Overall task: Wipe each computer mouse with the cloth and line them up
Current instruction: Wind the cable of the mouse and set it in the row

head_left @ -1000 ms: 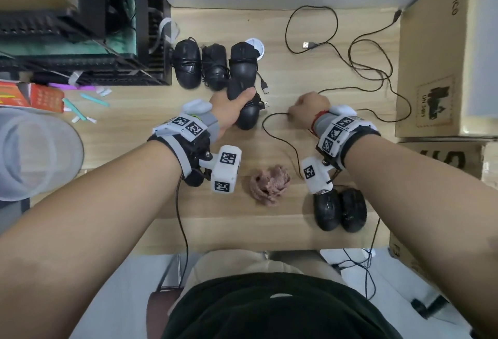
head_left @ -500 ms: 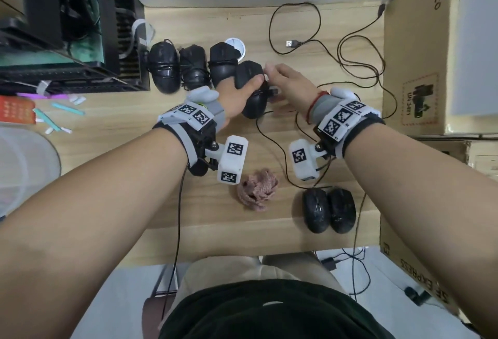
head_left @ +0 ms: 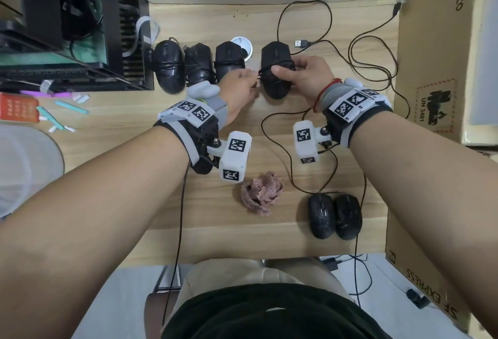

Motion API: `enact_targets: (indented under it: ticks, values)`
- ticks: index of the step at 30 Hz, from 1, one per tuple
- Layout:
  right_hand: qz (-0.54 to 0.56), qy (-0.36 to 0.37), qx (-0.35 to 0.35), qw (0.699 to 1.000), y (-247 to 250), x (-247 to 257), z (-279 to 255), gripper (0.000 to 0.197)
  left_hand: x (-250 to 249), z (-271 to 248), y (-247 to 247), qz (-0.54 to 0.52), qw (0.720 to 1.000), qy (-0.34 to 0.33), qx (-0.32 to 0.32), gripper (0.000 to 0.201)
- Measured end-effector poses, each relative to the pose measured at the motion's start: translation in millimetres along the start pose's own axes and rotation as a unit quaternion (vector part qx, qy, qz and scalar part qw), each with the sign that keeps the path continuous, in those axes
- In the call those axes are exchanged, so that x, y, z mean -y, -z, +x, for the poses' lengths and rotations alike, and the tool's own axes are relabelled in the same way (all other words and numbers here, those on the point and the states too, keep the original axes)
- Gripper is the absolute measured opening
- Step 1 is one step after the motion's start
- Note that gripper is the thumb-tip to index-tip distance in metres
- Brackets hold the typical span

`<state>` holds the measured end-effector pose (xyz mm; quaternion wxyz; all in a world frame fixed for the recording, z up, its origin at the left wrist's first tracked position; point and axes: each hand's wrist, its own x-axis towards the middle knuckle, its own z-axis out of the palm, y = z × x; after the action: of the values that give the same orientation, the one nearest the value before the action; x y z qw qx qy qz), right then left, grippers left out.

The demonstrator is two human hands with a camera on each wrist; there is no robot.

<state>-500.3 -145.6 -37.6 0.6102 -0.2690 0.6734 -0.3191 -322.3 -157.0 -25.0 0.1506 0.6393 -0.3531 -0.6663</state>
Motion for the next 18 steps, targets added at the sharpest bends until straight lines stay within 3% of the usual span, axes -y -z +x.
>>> enact_targets:
  ticks: [1, 3, 5, 8, 14, 18]
  values:
    - [-0.004, 0.002, -0.018, 1.000, 0.8, -1.2, 4.2, 0.039, -3.8, -4.7, -0.1, -0.012, 1.000, 0.003, 0.005, 0.032]
    - [-0.006, 0.007, -0.043, 0.999, 2.9, -2.9, 8.5, 0.041, -6.3, -9.1, -1.1, -0.023, 1.000, 0.004, 0.014, 0.041]
    - [-0.011, 0.012, -0.046, 0.999, 2.3, -4.3, 12.5, 0.039, -6.4, -9.5, -2.2, -0.012, 0.999, -0.006, 0.047, 0.020]
    - [-0.016, 0.019, -0.019, 1.000, -3.9, -4.9, 16.3, 0.036, -6.7, -5.8, -4.9, -0.007, 0.997, 0.000, 0.075, 0.032]
    - [-0.101, 0.039, 0.017, 0.994, -11.4, -3.3, 23.6, 0.040, -3.1, 0.3, -4.5, 0.098, 0.995, 0.004, 0.027, 0.030]
    - [-0.073, 0.043, 0.069, 0.994, -10.8, -1.1, 19.4, 0.055, -5.5, -2.6, -2.9, 0.103, 0.995, -0.011, 0.014, 0.034]
